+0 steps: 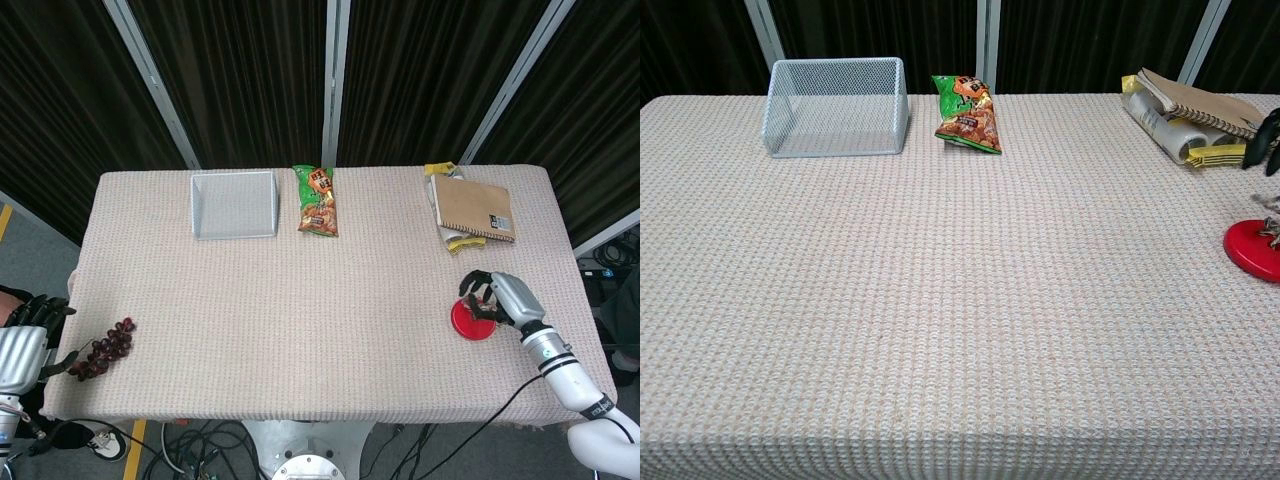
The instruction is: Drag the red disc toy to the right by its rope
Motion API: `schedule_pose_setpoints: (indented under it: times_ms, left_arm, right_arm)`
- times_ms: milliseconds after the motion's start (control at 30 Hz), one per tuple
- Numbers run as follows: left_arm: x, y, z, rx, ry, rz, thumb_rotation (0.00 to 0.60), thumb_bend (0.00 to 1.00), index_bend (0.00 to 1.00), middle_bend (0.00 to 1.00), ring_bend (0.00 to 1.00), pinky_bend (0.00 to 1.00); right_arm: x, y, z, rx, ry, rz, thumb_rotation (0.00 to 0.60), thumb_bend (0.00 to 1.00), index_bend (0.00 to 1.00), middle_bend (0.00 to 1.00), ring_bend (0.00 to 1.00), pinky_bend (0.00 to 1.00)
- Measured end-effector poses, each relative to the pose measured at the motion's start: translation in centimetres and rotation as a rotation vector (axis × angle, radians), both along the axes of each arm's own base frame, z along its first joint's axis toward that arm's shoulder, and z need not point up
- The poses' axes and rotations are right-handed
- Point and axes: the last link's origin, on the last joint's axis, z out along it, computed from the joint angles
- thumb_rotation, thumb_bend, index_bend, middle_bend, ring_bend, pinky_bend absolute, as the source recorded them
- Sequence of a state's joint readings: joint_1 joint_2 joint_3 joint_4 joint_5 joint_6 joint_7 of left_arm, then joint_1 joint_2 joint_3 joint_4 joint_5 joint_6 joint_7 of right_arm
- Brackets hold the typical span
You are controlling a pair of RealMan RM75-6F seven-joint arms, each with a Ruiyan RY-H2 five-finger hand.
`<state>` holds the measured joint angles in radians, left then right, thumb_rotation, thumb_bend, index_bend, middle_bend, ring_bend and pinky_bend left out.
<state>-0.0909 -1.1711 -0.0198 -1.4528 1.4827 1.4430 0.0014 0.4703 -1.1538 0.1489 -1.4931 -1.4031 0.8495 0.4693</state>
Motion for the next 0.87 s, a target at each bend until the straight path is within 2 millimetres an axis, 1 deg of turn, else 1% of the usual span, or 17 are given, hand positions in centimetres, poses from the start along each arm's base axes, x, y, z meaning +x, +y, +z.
schedule_pose_setpoints:
  times_ms: [167, 233, 367, 433, 500, 633, 733, 767, 867]
  left_arm:
    - [0.0, -0.1, 0.2, 0.007, 0.000, -0.004, 0.600, 0.19, 0.30, 0.17, 0.10, 0.18]
    - [0.0, 0.0, 0.3, 0.010, 0.000, -0.006, 0.600, 0.19, 0.30, 0.17, 0.10, 0.18]
    - [0.2, 0.0, 0.4, 0.016, -0.001, -0.010, 0.600, 0.19, 0.30, 0.17, 0.10, 0.18]
    - [0.3, 0.1, 0.4, 0.019, -0.001, -0.015, 0.600, 0.19, 0.30, 0.18, 0.10, 0.19]
    - [0.4, 0.1, 0.4, 0.022, -0.002, -0.021, 0.600, 0.19, 0.30, 0.17, 0.10, 0.19]
    - [0.7, 0.3, 0.4, 0.024, -0.004, -0.032, 0.600, 0.19, 0.29, 0.17, 0.10, 0.19]
    - [1.0, 0.4, 0.4, 0.023, -0.004, -0.041, 0.600, 0.19, 0.29, 0.17, 0.10, 0.18]
    - [1.1, 0.4, 0.4, 0.024, -0.003, -0.044, 0.600, 0.19, 0.29, 0.17, 0.10, 0.18]
    - [1.2, 0.5, 0.5, 0.027, 0.004, -0.047, 0.600, 0.19, 0.29, 0.17, 0.10, 0.18]
  right_arm:
    - [0.9, 0.1, -0.7, 0.001, 0.172, 0.126, 0.600, 0.00, 0.00, 0.00, 0.00, 0.00]
    - [1.3, 0.3, -0.6, -0.018, 0.210, 0.164, 0.600, 0.00, 0.00, 0.00, 0.00, 0.00]
    - [2.3, 0.8, 0.1, -0.088, 0.222, 0.213, 0.600, 0.00, 0.00, 0.00, 0.00, 0.00]
    - [2.4, 1.3, 0.7, -0.122, 0.239, 0.229, 0.600, 0.00, 0.00, 0.00, 0.00, 0.00]
    - [2.1, 2.2, 1.4, -0.172, 0.272, 0.246, 0.600, 0.00, 0.00, 0.00, 0.00, 0.00]
    - [0.4, 5.1, 2.8, -0.283, 0.350, 0.249, 0.600, 0.00, 0.00, 0.00, 0.00, 0.00]
    - [-1.5, 8.4, 3.7, -0.363, 0.399, 0.222, 0.600, 0.01, 0.00, 0.00, 0.00, 0.00]
    - [-2.3, 9.9, 4.0, -0.386, 0.419, 0.206, 0.600, 0.01, 0.00, 0.00, 0.00, 0.00]
    - [-4.3, 12.7, 4.4, -0.409, 0.473, 0.181, 0.600, 0.02, 0.00, 0.00, 0.00, 0.00]
